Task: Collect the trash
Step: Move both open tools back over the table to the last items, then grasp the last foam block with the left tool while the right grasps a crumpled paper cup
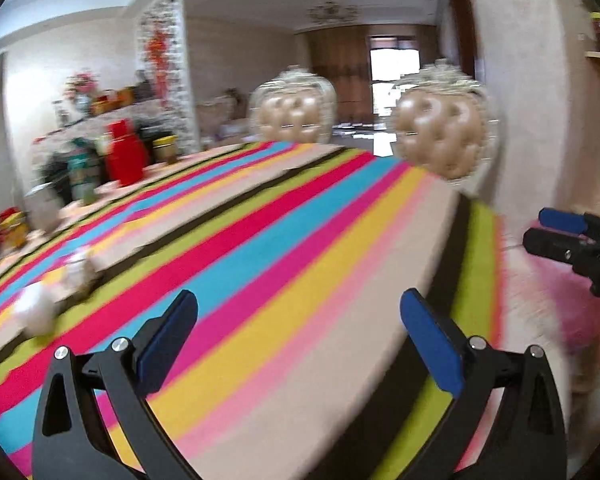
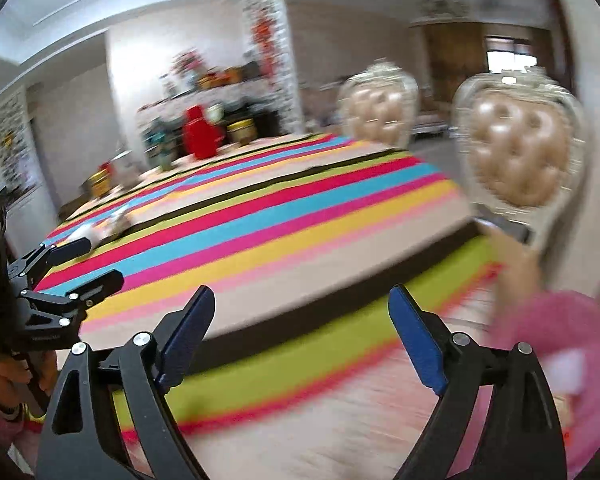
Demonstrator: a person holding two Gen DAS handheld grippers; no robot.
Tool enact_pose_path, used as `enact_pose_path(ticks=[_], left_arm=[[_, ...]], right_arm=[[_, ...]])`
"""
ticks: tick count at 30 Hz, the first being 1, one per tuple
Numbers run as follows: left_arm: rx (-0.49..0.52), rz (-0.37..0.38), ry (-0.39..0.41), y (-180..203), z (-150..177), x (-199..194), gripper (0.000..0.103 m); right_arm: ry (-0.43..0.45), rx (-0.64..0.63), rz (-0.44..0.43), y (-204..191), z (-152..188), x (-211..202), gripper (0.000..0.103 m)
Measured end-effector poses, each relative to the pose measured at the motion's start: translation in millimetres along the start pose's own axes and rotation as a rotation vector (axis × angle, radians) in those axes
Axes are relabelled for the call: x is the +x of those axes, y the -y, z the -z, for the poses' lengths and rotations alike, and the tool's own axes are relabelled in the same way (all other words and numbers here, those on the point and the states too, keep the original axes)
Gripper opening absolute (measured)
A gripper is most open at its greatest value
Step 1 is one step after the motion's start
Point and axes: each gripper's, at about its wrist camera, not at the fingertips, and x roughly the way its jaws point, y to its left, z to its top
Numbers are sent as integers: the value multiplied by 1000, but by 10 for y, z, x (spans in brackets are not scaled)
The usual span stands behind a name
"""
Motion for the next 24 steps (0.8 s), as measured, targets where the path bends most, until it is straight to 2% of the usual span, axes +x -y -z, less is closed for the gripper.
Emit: enact_pose_path(ticks=[7, 12, 14, 18, 24], left_arm=[[-155, -240, -78, -1428, 269, 13, 98], [-260, -378, -139, -2317, 331, 167, 98], [-320, -410, -164, -2677, 357, 258, 98], [-374, -452, -212, -3081, 371, 487, 98], [-438, -416, -296, -3448, 413, 900, 98]], right_arm=[[-60, -165, -179, -1233, -316, 746, 85], [-102, -192, -262, -1865, -597, 1367, 85], [-112, -180, -269, -1999, -705, 1587, 85], [-148, -157, -277, -2289, -838, 2054, 85], [-197, -130, -283, -2509, -887, 2518, 85]])
